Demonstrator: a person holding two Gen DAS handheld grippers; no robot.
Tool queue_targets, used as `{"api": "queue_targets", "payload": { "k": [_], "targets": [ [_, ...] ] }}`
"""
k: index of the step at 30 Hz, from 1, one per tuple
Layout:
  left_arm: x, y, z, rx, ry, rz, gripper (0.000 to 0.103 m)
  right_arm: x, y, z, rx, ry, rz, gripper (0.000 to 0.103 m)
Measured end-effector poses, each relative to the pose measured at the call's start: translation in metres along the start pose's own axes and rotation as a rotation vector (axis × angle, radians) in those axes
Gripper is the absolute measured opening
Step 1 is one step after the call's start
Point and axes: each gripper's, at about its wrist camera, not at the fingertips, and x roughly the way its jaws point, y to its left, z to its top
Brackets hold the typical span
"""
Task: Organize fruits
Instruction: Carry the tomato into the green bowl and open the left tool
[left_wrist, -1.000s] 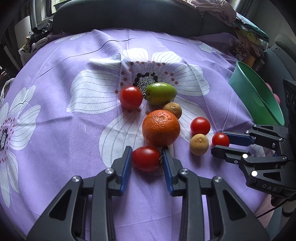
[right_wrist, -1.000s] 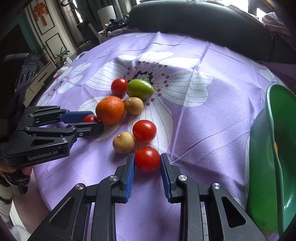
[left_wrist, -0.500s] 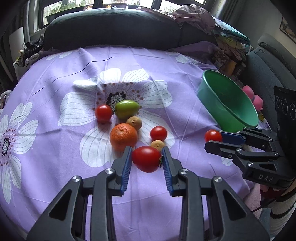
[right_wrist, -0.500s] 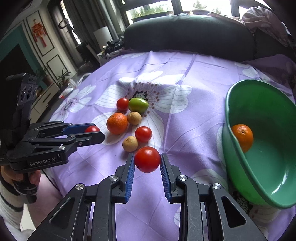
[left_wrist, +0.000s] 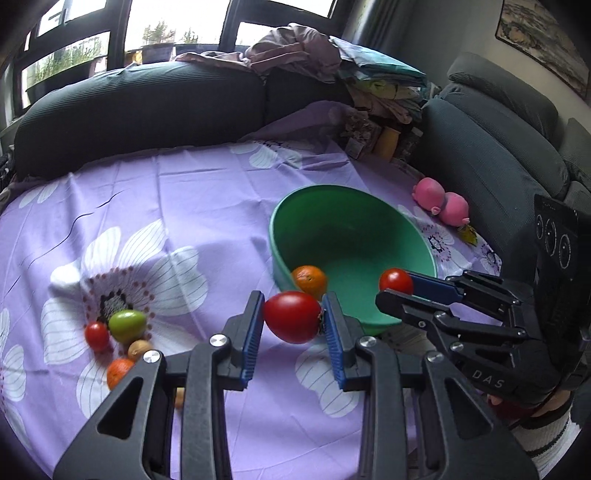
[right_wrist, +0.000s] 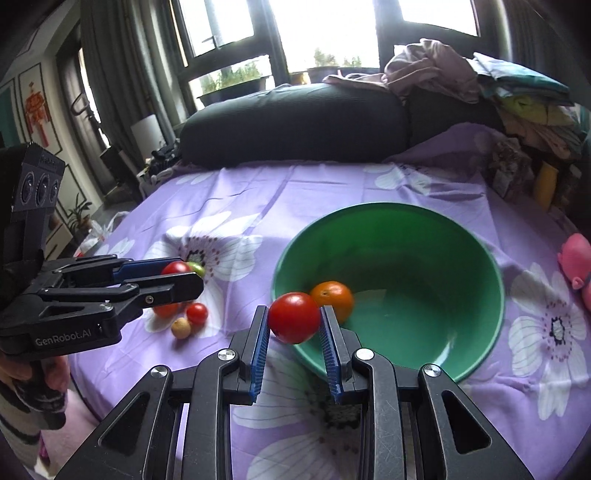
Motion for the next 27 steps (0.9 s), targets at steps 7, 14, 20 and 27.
{"api": "queue_targets", "payload": {
  "k": [7,14,20,27],
  "targets": [
    [0.038,-0.032,0.022,0.061,0.029,-0.034,0.032,-0.005,-0.027,-0.002,0.032,-0.019,-0.088,0.029],
    [0.07,-0.043,0.025,0.075,0.085,-0.026,0.032,0.001,-0.044,-0.005,0.043,-0.007,-0.13,0.029],
    [0.083,-0.041,0.023,0.074,0.114,-0.009,0.032,0.008,-0.051,-0.006,0.048,0.015,-0.146,0.03],
    [0.087,-0.039,0.021,0.068,0.123,0.01,0.036,0.012,-0.055,-0.007,0.074,0.038,-0.168,0.03]
  ]
}}
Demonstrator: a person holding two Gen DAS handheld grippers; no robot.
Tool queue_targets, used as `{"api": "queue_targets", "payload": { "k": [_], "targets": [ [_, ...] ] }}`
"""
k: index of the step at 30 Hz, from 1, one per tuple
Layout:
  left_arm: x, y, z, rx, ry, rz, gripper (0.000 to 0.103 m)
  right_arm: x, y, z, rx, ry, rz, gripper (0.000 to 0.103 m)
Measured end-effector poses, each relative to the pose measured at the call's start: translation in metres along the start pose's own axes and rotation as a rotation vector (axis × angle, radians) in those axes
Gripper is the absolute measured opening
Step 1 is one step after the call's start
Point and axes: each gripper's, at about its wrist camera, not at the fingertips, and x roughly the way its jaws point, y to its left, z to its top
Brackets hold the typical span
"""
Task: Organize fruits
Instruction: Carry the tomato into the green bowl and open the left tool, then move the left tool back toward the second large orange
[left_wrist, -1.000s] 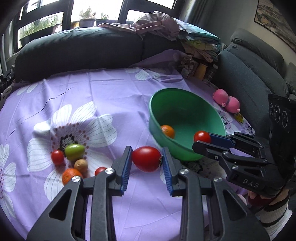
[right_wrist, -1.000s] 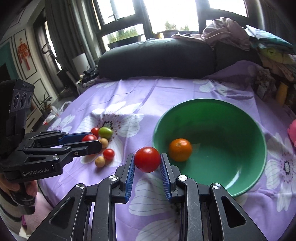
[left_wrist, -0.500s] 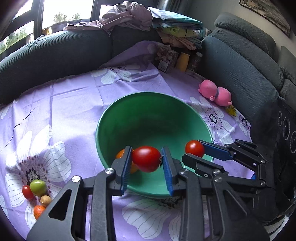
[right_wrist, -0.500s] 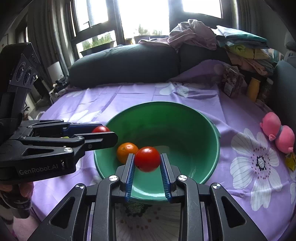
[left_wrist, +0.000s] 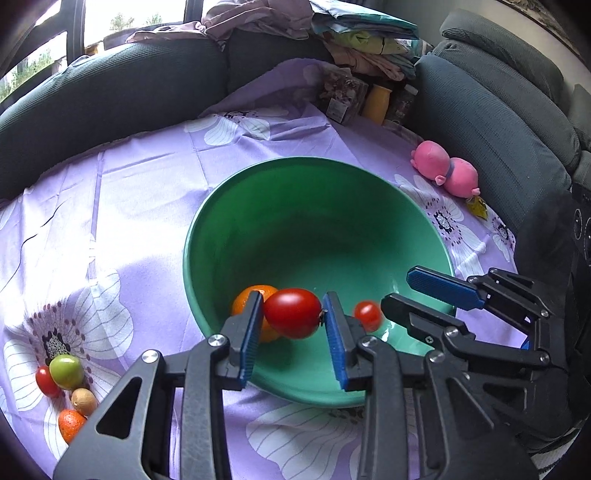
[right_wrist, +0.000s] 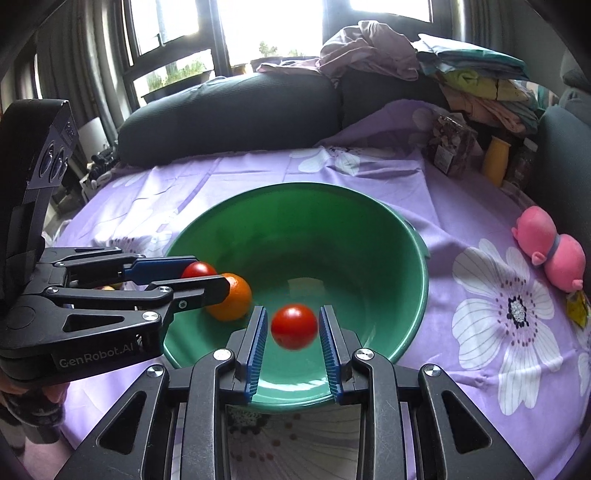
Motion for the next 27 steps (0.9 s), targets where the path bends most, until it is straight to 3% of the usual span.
{"api": "queue_targets", "payload": {
  "k": [1,3,5,22,27],
  "targets": [
    [-0.001,0.0,0.0,-0.002,-0.002,0.006,0.04,0.0,-0.001,0.0,0.003,0.0,0.001,0.03],
    [-0.004,0.0,-0.001,0.0,-0.011,0.017,0.058,-0.001,-0.001,-0.001,0.006,0.0,-0.002,0.03],
    [-0.009,0.0,-0.002,0.006,-0.024,0.032,0.064,-0.002,-0.002,-0.001,0.01,0.002,-0.007,0.03],
    [-0.086,0.01,-0.026,0.013,-0.192,0.153,0.081,-0.047,0.024,0.001,-0.02,-0.088,0.046,0.034],
    [-0.105,0.014,-0.038,0.004,-0.219,0.23,0.088,-0.057,0.04,0.002,-0.039,-0.1,0.069,0.037]
  ]
}}
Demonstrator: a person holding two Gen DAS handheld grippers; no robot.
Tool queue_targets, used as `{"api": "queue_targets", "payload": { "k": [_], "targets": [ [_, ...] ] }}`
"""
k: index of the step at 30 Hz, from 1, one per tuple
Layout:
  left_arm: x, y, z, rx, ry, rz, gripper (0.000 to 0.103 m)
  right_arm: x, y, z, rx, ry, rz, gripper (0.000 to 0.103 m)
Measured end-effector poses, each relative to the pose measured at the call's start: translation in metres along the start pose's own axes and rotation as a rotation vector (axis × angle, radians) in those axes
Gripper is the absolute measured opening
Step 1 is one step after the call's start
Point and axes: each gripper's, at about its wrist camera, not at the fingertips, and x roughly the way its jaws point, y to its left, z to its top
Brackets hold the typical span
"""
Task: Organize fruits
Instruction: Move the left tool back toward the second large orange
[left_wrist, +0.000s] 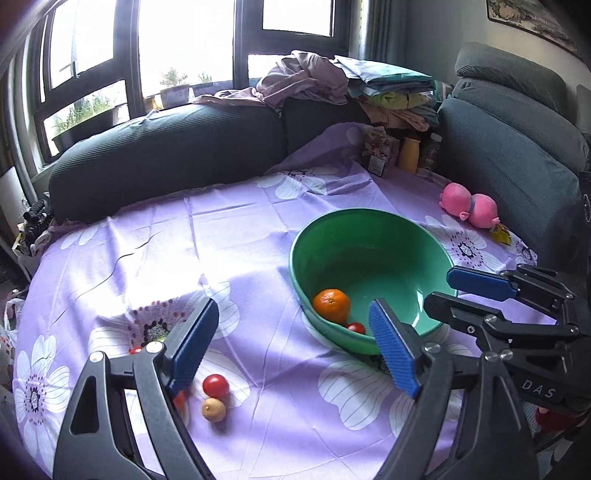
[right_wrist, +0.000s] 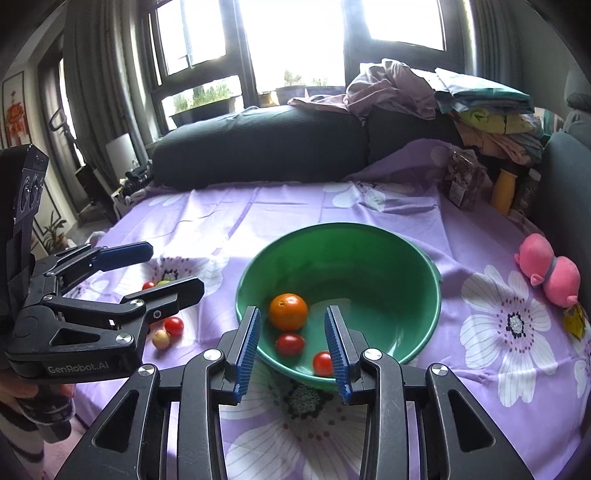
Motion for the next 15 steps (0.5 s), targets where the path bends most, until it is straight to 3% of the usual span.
{"api": "queue_targets", "payload": {
  "k": [4,15],
  "targets": [
    [-0.015,0.013,-0.008,-0.023,-0.018,0.05,0.091,-0.002,0.016,-0.001,-0.03,0.004,0.007,0.045],
    [-0.048,0.045,-0.03,-0.074,-0.044,0.135,0.091,0.001,0.065,-0.004,-0.109,0.025,0.072,0.045]
  ]
}}
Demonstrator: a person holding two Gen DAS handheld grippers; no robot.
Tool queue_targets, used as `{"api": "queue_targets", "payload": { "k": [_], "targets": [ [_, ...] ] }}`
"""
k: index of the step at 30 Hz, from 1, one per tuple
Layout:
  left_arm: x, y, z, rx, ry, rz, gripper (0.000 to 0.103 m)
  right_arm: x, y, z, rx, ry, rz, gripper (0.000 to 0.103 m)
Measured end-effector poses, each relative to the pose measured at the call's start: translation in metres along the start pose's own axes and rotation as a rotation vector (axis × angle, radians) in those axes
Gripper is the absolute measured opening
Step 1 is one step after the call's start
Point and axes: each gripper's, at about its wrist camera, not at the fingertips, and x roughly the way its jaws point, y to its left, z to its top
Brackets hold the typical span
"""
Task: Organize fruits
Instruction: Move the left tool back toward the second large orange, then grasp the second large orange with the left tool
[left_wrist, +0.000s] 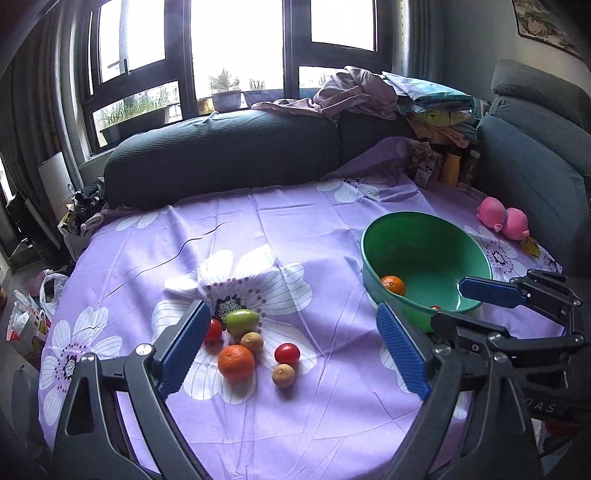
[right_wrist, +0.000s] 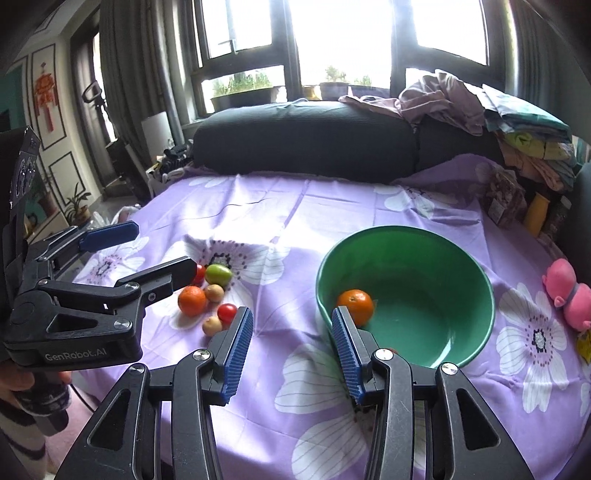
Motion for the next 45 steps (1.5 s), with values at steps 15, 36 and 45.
{"api": "queue_targets", "payload": {
  "k": [15,36,45],
  "targets": [
    [0.013,0.091,-0.073,-0.158,0.173,0.023,0.091,0.033,0.037,-0.011,-0.076,0.102,0.068,0.045],
    [0.071,0.12,-0.073,-0.373,0.241,-0.214,0.087,0.107,0.07,-0.027,-0.078,0.278,0.259,0.045],
    [0.102,0.132,-0.057,-0.409,0.287,-0.307,0.073,0.152,0.099,-0.003,-0.153,0.294,0.28,0.045]
  ]
}}
